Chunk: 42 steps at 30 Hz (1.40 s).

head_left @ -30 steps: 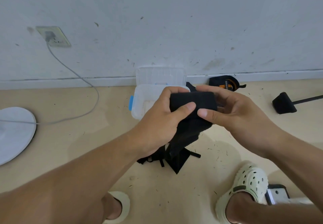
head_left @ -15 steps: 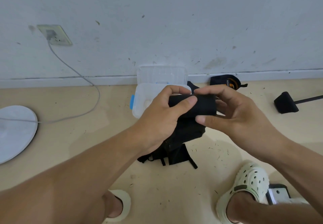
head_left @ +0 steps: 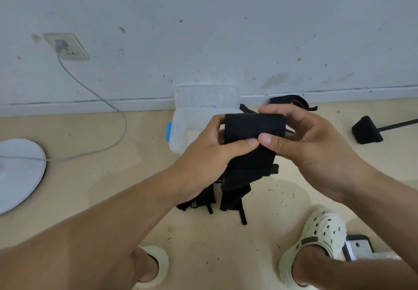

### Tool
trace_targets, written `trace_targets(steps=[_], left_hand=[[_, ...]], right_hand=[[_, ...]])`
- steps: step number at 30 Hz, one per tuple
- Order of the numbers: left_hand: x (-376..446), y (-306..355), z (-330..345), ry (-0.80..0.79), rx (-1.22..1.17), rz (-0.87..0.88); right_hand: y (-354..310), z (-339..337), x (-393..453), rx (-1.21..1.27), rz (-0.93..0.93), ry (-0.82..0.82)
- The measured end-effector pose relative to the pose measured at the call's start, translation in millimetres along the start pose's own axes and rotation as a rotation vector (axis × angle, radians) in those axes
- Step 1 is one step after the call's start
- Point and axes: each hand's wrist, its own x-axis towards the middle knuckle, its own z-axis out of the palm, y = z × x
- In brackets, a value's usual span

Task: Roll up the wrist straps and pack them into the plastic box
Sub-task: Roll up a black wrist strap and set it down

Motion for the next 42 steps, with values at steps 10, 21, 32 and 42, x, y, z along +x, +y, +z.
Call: trace_targets(steps=[10,21,32,42], left_hand=[[1.1,3.8,1.6,0.044,-0.049,0.015],[-0.4,8.6,0.9,0.014,-0.159,-0.021],[1.3,9.4,-1.2,0.133,-0.215,-0.090],[-2.7,5.8,-3.9,0.032,-0.072,0.032]], right_hand=[[2.2,-1.3,-1.8,-0.127,-0.055,0.013],[1.1,0.4,-0.3,-0.055,-0.013,-0.002],[0.2,0.7,-0.5,-0.206,-0.043,-0.081],[-3.9,-4.1,2.8,-0.136,0.077,-0.160]])
